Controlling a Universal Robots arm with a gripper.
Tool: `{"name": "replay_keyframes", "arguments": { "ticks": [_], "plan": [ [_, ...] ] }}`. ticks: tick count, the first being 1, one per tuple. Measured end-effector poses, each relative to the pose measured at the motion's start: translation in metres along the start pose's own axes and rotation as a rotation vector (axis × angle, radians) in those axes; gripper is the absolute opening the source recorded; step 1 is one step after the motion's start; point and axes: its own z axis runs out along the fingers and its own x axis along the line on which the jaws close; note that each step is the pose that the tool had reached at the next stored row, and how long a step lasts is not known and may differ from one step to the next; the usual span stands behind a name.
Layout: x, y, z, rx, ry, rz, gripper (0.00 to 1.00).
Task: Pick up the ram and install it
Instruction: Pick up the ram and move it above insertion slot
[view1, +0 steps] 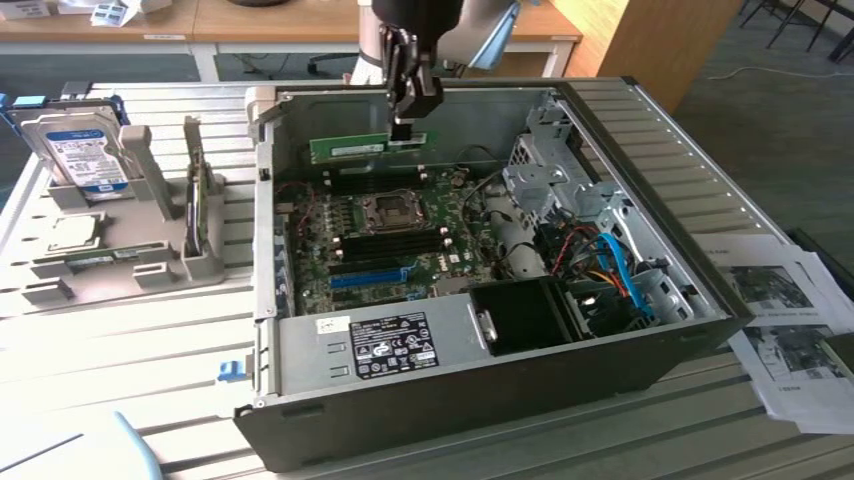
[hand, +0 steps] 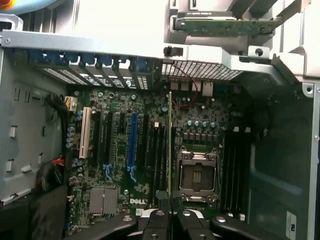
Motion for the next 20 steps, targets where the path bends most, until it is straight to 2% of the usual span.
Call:
{"name": "replay_keyframes", "arguments": {
  "ticks": [6, 13, 17, 20],
  "plan": [
    [0.001, -0.0148, -0.0008, -0.0001, 0.0001, 0.000, 0.11],
    [0.001, -0.0156, -0.0007, 0.0000, -0.0001, 0.002, 0.11],
    [0.001, -0.0156, -0.0004, 0.0008, -0.0019, 0.041, 0.11],
    [0.001, -0.0156, -0.0005, 0.0009, -0.0021, 0.048, 0.11]
  ]
}}
